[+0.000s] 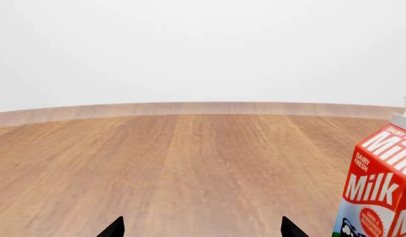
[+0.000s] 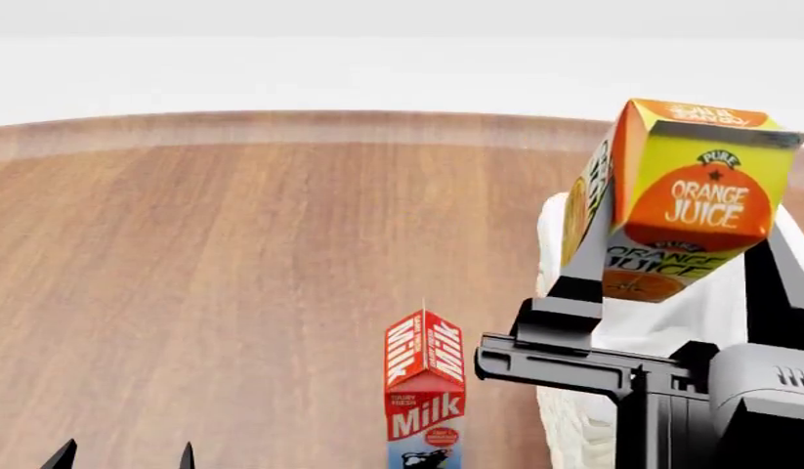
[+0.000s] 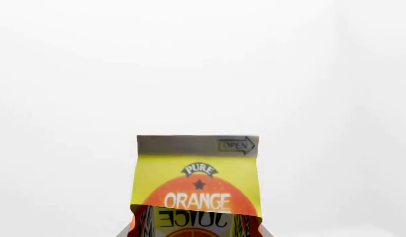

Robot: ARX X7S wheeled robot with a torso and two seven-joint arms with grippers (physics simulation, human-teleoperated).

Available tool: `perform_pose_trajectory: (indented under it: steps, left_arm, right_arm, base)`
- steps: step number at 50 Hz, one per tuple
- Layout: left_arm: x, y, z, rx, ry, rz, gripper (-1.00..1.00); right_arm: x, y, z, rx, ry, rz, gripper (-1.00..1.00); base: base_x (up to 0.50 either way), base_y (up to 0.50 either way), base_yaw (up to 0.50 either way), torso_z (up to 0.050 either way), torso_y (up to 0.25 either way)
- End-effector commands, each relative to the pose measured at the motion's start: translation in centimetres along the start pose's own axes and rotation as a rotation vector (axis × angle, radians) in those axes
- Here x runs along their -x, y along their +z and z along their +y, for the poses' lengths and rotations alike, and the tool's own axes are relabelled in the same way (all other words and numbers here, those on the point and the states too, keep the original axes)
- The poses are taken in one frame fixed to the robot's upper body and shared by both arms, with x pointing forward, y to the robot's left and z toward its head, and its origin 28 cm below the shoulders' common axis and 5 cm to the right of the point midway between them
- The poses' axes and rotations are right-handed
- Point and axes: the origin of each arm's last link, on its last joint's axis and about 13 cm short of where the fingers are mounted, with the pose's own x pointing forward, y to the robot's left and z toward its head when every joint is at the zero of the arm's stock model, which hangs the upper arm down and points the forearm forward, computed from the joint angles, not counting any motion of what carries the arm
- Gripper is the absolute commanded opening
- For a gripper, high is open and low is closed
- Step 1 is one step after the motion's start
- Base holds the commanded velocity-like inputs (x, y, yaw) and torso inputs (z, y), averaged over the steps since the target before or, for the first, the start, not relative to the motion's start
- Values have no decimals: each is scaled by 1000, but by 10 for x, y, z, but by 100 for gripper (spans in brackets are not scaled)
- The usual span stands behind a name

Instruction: Pick up the orange juice, and put it in the basket.

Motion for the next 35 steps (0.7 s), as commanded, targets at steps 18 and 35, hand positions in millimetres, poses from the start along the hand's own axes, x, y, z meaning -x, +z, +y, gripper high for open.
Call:
perform_pose_trajectory:
  steps: [18,35]
  left_arm:
    - [0,0,0,0,0,0,100]
    - [0,0,0,0,0,0,100]
  right_arm:
    - [-34,-30,-11,95,-85,34,-100]
    - [-56,-44,-6,163,-101,82,-100]
  base:
    - [0,0,0,1,1]
    - [0,0,0,0,1]
